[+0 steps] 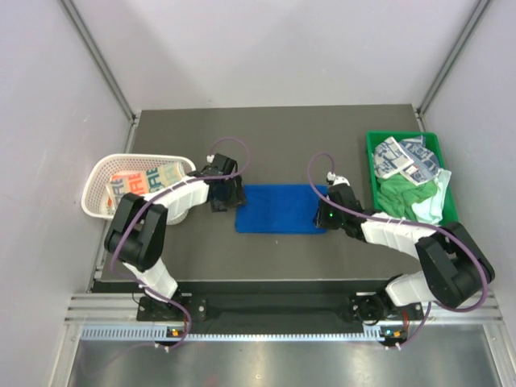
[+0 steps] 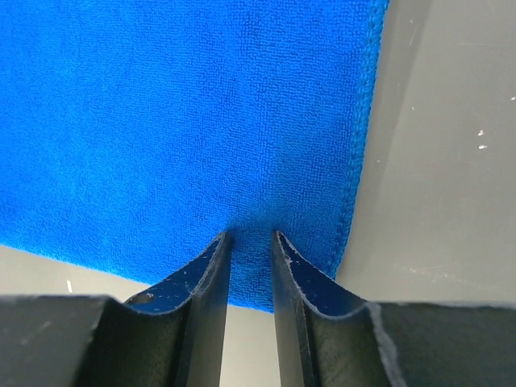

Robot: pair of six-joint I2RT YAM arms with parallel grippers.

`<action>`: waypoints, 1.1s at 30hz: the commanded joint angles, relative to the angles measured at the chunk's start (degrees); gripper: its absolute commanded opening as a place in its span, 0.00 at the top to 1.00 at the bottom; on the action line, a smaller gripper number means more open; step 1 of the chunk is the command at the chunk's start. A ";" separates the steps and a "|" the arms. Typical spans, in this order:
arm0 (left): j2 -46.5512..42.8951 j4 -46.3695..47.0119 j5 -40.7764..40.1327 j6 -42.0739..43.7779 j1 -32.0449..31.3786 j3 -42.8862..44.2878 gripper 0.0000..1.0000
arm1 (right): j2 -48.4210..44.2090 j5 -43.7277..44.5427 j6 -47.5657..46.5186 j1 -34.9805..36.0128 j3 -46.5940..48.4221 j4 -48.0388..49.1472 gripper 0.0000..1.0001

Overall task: Fold and stack the towels
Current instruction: Neatly place the folded towel into the bin

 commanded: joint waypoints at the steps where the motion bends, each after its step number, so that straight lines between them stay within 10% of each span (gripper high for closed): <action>1: 1.46 2.06 6.98 1.65 0.66 1.52 0.29 | 0.45 -1.76 -0.49 -0.15 -0.74 3.13 0.73; 26: 11.39 2.15 0.94 -3.27 -2.84 -1.74 0.40 | -0.96 -5.36 -0.67 -0.51 -1.45 4.80 0.73; 29: 12.62 1.45 -1.18 -3.71 -3.73 -0.78 0.51 | -1.22 -5.97 -0.75 -0.51 -1.45 4.71 0.73; 33: 13.24 -0.05 -3.37 -3.54 -3.99 0.36 0.98 | -1.66 -7.11 -0.84 -0.51 -1.54 4.80 0.73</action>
